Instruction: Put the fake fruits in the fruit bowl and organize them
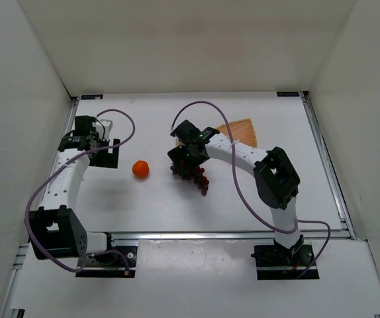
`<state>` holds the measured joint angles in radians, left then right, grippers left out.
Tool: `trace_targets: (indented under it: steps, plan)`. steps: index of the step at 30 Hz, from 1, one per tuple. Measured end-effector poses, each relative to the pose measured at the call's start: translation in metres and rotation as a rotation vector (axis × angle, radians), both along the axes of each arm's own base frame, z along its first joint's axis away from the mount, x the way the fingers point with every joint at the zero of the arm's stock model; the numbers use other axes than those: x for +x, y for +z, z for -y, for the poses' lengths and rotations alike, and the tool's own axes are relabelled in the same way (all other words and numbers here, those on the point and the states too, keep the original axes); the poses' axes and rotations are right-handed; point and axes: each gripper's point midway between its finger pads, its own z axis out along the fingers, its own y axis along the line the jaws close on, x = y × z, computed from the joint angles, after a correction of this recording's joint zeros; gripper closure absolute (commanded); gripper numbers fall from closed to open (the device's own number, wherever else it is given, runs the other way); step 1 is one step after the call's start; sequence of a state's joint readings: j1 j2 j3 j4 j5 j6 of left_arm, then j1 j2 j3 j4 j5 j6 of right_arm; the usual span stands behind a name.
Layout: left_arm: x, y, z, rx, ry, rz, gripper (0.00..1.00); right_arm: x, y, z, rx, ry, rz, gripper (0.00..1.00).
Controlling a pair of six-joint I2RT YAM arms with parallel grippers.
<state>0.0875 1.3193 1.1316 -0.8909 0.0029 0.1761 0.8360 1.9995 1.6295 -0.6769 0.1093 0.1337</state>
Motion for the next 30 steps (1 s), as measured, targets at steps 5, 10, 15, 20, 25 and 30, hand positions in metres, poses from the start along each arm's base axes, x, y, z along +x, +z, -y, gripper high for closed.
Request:
trace_targets:
  steps: [5, 10, 15, 20, 25, 30]
  plan:
    - [-0.013, -0.015, 0.025, 0.050, -0.103, -0.066, 0.00, -0.008, -0.038, 0.008, -0.095, -0.008, -0.067, 0.24]
    - [-0.013, -0.022, 0.037, 0.094, -0.152, -0.098, 0.00, -0.019, -0.047, 0.007, -0.128, 0.010, -0.089, 0.76]
    - [-0.008, -0.027, 0.050, 0.134, -0.211, -0.125, 0.00, -0.028, -0.037, 0.004, -0.100, 0.017, -0.070, 0.91]
    - [-0.002, -0.034, 0.071, 0.153, -0.290, -0.150, 0.00, -0.055, 0.012, 0.011, -0.023, 0.044, -0.026, 0.91]
    - [0.003, -0.051, 0.091, 0.163, -0.356, -0.209, 0.00, -0.027, 0.099, 0.041, 0.178, -0.081, 0.097, 0.93]
    - [0.013, -0.064, 0.116, 0.171, -0.424, -0.247, 0.00, 0.056, 0.128, 0.115, 0.192, -0.376, 0.176, 0.93]
